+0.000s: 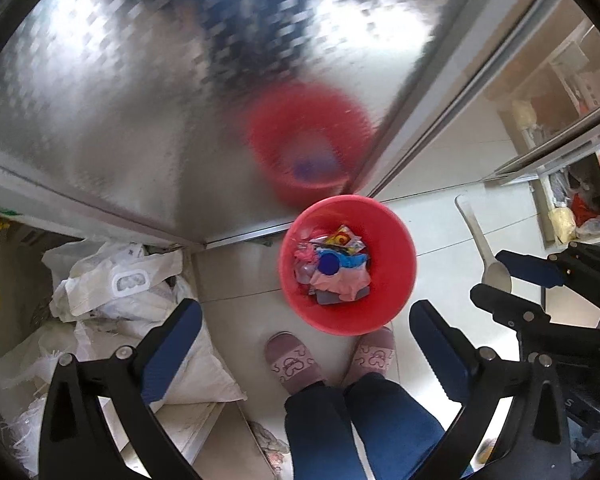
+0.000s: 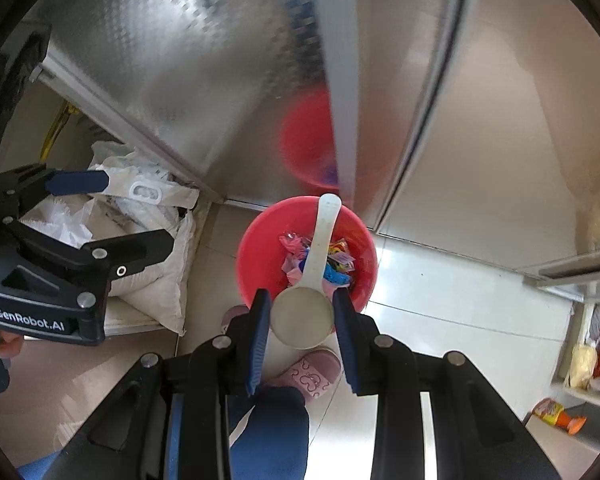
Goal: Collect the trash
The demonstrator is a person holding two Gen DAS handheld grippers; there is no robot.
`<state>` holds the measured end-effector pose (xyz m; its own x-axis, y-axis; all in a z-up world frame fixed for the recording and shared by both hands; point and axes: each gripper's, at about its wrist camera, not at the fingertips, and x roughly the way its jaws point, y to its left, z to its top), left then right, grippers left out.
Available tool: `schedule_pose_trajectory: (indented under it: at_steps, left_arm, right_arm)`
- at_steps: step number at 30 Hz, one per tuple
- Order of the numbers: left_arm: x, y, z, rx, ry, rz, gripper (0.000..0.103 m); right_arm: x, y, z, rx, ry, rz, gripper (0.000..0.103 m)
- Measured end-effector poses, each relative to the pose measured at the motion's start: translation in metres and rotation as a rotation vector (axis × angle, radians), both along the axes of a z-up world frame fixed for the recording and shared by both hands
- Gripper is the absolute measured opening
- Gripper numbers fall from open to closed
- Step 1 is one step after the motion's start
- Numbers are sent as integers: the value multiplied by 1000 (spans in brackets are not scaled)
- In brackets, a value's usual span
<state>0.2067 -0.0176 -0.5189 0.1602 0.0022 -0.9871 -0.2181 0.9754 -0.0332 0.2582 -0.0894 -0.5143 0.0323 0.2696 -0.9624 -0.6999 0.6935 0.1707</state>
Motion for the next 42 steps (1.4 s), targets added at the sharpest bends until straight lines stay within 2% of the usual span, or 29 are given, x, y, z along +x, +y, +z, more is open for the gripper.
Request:
schedule_pose_trajectory:
  at_steps: [7, 9, 10, 11, 17, 19, 21, 23, 26, 32, 38, 42]
  left_arm:
    - [-14, 12, 0, 9, -1, 21, 103]
    - [-18, 14, 0, 8, 1, 28, 103]
    - [-19, 15, 1, 8, 2, 31, 103]
    - [-20, 15, 1, 7, 1, 33, 103]
    - [-25, 15, 16, 4, -6, 32, 103]
    - [-25, 14, 28, -7, -14, 31, 103]
    - [-25, 12, 45, -3, -28, 22, 103]
    - [-25, 9, 64, 6, -42, 13, 103]
    - [-24, 8, 102, -3, -78, 19, 103]
    - [-18, -2, 202, 42, -163, -17, 103]
    - [-9, -18, 307, 77, -290, -92, 103]
    - [-6, -27, 367, 57, -367, -137, 103]
  right_arm:
    - [-3, 13, -6, -19, -40, 50, 30]
    - [-3, 14, -8, -20, -46, 53, 43]
    - [-4, 14, -7, -16, -52, 52, 57]
    - [-3, 13, -6, -9, -52, 50, 66]
    - [-3, 5, 7, 30, -36, 6, 87]
    - [-4, 4, 15, 39, -35, -15, 96]
    - [-5, 0, 29, 48, -44, -42, 98]
    - [-5, -3, 44, 54, -52, -70, 102]
    - [-5, -11, 79, 51, -63, -103, 102]
    - [-5, -30, 177, 84, -148, -213, 102]
    - [-5, -52, 276, 110, -243, -333, 102]
    - [-5, -65, 332, 128, -285, -413, 102]
